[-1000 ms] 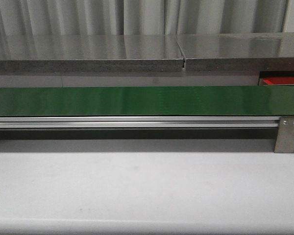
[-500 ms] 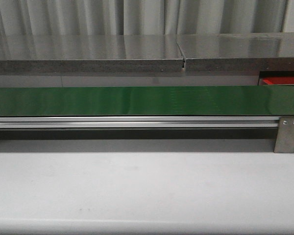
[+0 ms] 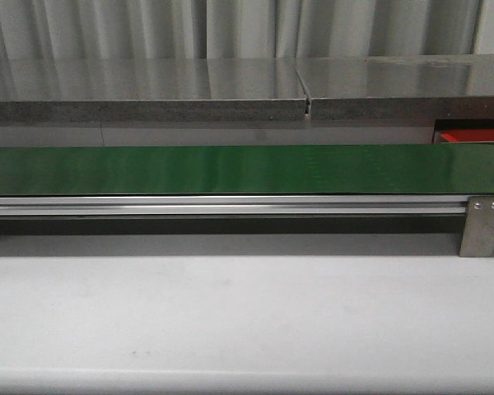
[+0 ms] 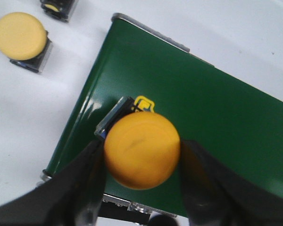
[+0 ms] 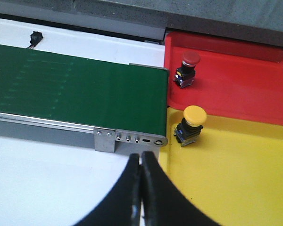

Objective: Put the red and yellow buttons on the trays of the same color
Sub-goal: 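Carry the yellow button onto the green belt and open the left gripper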

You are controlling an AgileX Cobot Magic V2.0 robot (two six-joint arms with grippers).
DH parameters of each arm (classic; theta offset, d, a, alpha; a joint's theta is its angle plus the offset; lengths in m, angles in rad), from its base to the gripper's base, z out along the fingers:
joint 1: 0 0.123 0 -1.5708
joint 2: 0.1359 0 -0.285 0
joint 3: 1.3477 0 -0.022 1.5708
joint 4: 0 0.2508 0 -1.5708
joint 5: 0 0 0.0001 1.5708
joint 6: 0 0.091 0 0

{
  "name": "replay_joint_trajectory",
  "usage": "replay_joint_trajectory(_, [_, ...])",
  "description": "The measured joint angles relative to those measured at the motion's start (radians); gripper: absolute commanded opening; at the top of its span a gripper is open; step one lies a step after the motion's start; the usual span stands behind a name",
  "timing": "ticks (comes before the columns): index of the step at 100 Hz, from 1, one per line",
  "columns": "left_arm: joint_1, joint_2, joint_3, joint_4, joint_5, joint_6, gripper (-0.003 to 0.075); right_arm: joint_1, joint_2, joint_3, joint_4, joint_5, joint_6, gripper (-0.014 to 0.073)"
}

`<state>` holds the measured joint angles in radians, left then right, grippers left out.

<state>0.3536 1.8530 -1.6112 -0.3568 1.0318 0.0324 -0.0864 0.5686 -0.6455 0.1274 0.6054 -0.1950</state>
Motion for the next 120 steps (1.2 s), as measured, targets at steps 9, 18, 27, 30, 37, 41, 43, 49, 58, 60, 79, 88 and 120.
replay_joint_trajectory(9, [-0.007, 0.023, 0.000, 0.000, -0.005, 0.002, 0.0295, 0.000, 0.000, 0.000, 0.000, 0.000, 0.000, -0.0118])
replay_joint_trajectory(18, [-0.011, 0.038, 0.000, 0.000, -0.007, 0.004, 0.0310, 0.000, 0.000, 0.000, 0.000, 0.000, 0.000, -0.0118])
replay_joint_trajectory(27, [-0.014, 0.040, 0.000, 0.000, -0.014, 0.004, 0.0402, 0.000, 0.000, 0.000, 0.000, 0.000, 0.000, -0.0118])
replay_joint_trajectory(30, [-0.014, 0.040, 0.000, 0.000, -0.016, 0.006, 0.0450, 0.000, 0.000, 0.000, 0.000, 0.000, 0.000, -0.0118])
replay_joint_trajectory(37, [-0.015, 0.040, 0.000, -0.002, -0.023, 0.008, 0.0571, 0.000, 0.000, 0.000, 0.000, 0.000, 0.000, -0.0118])
replay_joint_trajectory(41, [-0.015, 0.040, 0.000, -0.004, -0.023, 0.010, 0.0623, 0.000, 0.000, 0.000, 0.000, 0.000, 0.000, -0.0118])
replay_joint_trajectory(43, [-0.015, 0.040, 0.000, -0.004, -0.023, 0.010, 0.0638, 0.000, 0.000, 0.000, 0.000, 0.000, 0.000, -0.0118])
replay_joint_trajectory(49, [-0.015, 0.040, 0.000, -0.017, -0.025, 0.010, 0.0641, 0.000, 0.000, 0.000, 0.000, 0.000, 0.000, -0.0118])
replay_joint_trajectory(58, [-0.015, 0.040, 0.000, -0.045, -0.027, 0.010, 0.0619, 0.000, 0.000, 0.000, 0.000, 0.000, 0.000, -0.0118])
replay_joint_trajectory(60, [-0.015, 0.040, 0.000, -0.054, -0.027, 0.014, 0.0615, 0.000, 0.000, 0.000, 0.000, 0.000, 0.000, -0.0118])
replay_joint_trajectory(79, [-0.018, 0.038, -0.017, -0.121, -0.029, 0.040, 0.0578, 0.000, 0.000, 0.000, 0.000, 0.000, 0.000, -0.0118])
replay_joint_trajectory(88, [-0.018, 0.038, -0.032, -0.127, -0.027, 0.042, 0.0565, 0.000, 0.000, 0.000, 0.000, 0.000, 0.000, -0.0118])
replay_joint_trajectory(120, [-0.002, 0.036, -0.053, -0.117, -0.015, 0.046, 0.0565, 0.000, 0.000, 0.000, 0.000, 0.000, 0.000, -0.0118])
